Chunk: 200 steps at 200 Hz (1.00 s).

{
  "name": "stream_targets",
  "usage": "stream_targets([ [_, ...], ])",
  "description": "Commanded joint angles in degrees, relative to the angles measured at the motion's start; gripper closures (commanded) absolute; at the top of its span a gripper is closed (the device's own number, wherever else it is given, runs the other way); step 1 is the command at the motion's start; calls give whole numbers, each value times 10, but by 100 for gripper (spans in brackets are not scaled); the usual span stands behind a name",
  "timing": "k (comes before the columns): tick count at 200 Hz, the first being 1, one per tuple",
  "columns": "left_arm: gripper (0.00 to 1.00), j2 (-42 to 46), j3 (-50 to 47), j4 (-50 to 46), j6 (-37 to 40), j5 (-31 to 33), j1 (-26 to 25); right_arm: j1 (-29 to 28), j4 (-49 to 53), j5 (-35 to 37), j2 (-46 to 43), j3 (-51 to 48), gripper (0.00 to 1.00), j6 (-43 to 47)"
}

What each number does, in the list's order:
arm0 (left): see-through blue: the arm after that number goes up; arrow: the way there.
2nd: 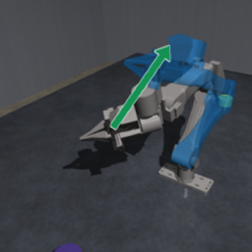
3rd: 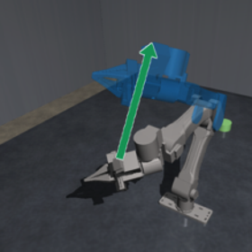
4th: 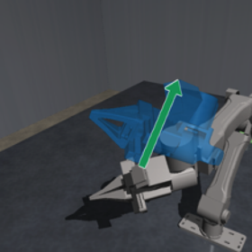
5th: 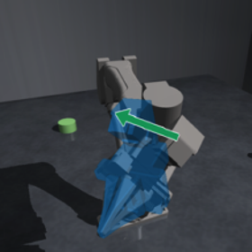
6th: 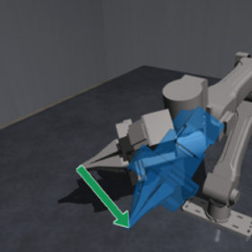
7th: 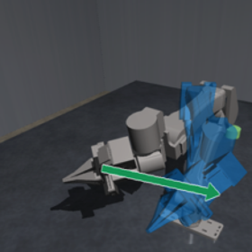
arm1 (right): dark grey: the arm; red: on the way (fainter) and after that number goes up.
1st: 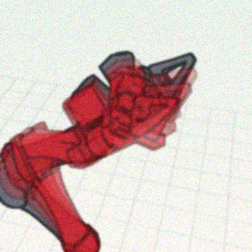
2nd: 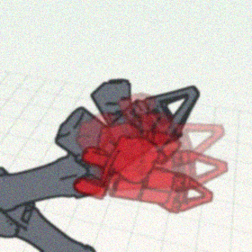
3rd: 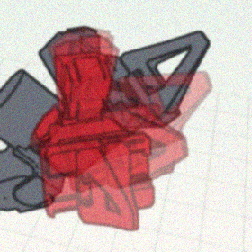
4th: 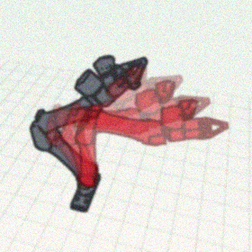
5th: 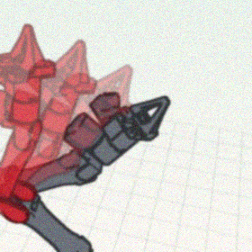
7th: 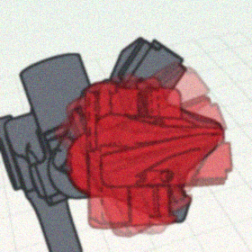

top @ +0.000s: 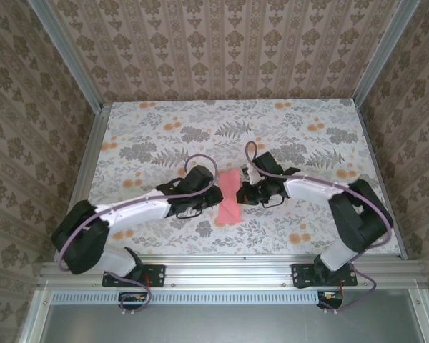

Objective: Fold a paper plane with a square sheet of paper (pick it up from the middle)

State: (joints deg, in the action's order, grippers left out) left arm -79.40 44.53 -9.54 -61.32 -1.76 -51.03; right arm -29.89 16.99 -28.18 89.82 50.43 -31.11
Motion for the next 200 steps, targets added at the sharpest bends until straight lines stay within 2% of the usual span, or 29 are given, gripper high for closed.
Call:
stream_targets([
  [1,72,48,-16,-47,-2,55,3,1,213,167,-73,74,100,95],
  [19,71,82,-28,-72,-1,74,14,-1,331,319,-97,140,100,136],
  [40,68,114,-47,-85,-2,81,35,-9,448,501,-84,211,100,158],
  [60,67,140,-62,-92,-4,82,55,-24,510,582,-42,251,100,161],
  [84,67,164,-67,-108,-2,87,67,-71,535,657,22,272,100,155],
  [124,66,209,-82,-135,-15,104,73,-143,520,623,153,317,100,101],
  [146,63,240,-91,-146,-18,113,74,-169,513,549,237,365,100,69],
  [164,63,256,-93,-155,-14,116,76,-182,490,485,283,385,96,54],
  [200,61,277,-94,-176,-9,114,77,-183,419,352,300,371,83,44],
])
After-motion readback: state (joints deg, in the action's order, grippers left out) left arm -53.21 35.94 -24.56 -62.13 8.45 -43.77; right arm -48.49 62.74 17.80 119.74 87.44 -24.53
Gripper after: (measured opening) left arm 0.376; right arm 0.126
